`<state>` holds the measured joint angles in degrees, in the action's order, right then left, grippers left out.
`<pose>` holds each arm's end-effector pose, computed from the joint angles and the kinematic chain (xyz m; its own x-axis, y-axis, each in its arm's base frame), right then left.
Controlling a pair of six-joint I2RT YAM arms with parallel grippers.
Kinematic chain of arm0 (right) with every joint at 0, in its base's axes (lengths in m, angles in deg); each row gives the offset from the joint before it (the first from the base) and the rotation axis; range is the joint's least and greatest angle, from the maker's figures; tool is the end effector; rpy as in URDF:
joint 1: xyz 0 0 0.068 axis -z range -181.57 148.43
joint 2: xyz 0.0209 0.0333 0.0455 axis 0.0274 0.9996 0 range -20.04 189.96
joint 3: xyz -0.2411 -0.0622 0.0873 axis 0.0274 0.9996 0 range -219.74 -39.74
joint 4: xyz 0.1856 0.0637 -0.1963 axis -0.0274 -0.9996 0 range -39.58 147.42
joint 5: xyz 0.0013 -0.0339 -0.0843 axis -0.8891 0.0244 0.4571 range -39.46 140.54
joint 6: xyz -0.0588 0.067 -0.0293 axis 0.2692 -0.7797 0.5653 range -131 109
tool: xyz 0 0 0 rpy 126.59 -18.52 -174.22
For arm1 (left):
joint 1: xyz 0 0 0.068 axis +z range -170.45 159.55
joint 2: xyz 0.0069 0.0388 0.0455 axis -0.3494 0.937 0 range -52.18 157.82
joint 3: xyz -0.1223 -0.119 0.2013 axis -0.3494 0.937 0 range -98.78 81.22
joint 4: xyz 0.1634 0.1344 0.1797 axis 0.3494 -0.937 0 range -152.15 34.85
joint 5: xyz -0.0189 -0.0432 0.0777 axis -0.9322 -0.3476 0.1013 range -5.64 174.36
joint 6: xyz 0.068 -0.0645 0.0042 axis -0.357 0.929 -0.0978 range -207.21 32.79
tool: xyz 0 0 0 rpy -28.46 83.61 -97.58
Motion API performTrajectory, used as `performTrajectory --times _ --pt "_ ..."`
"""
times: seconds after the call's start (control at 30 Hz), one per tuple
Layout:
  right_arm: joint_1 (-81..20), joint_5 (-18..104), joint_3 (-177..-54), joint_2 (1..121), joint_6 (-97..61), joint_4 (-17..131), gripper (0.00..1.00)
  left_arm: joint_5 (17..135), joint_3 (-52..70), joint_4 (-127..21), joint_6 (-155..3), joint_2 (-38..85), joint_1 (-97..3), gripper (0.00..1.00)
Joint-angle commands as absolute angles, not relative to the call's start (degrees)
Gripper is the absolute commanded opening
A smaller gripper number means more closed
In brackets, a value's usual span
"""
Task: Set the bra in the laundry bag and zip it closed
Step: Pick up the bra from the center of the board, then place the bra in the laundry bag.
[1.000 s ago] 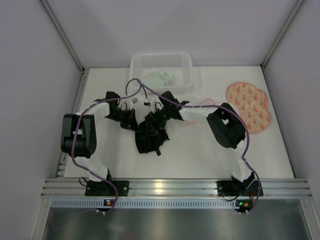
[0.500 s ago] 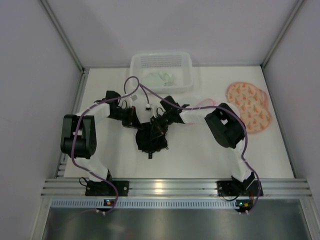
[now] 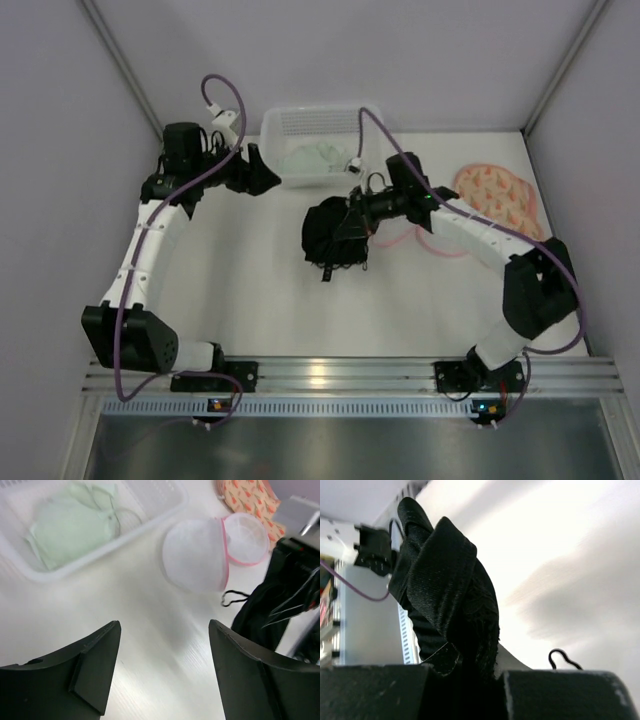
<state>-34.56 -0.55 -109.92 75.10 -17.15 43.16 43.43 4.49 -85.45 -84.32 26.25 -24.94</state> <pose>0.3032 0.2753 0.2306 -0.6181 -0.3210 -0.7176 -0.7860 0.2342 0.5722 0.3443 -0.0825 0.3422 -0.5586 0.0056 -0.8294 0.5855 0.7110 -0.3895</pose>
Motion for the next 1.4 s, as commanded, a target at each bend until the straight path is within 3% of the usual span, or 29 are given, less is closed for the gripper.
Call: performTrajectory --times 0.0,0.33,0.67,0.97,1.1,1.13,1.2,1.23,1.33,1.37 --pt "-27.43 -4.39 -106.9 67.87 -18.73 41.78 0.0 52.0 -1.72 -83.63 -88.69 28.76 -29.39 0.76" --pt "-3.0 -10.01 -93.03 48.54 -14.7 27.39 0.0 66.07 -16.57 -83.71 -95.2 45.8 -49.09 0.71" --pt "23.54 -13.7 -91.51 48.6 1.56 7.77 0.0 70.89 -31.97 -85.64 -97.93 67.69 -61.57 0.71" --pt "26.91 -8.88 -96.17 54.4 2.63 3.37 0.0 81.09 -35.67 -85.73 -100.66 75.25 -66.24 0.69" --pt "24.63 -6.59 -96.78 56.51 2.54 3.28 0.0 83.74 -33.75 -85.73 -100.31 74.48 -66.24 0.51" --pt "23.75 -5.89 -96.79 57.39 2.19 3.54 0.0 86.44 -33.13 -85.73 -100.14 74.03 -66.24 0.37" --pt "20.59 -4.4 -97.13 58.36 1.49 4.07 0.0 86.56 -30.15 -85.65 -98.73 71.24 -66.15 0.25" --pt "19.36 -3.78 -97.31 59.23 1.13 4.24 0.0 85.94 -28.66 -85.73 -98.21 69.91 -66.15 0.13" --pt "14.53 -3.16 -98.36 60.73 0.17 4.68 0.0 82.44 -22.33 -85.65 -94.79 63.52 -66.15 0.0" --pt "12.34 -3.16 -98.72 61.17 -0.18 4.51 0.0 81.99 -18.92 -85.73 -94.08 61.92 -66.15 0.0"
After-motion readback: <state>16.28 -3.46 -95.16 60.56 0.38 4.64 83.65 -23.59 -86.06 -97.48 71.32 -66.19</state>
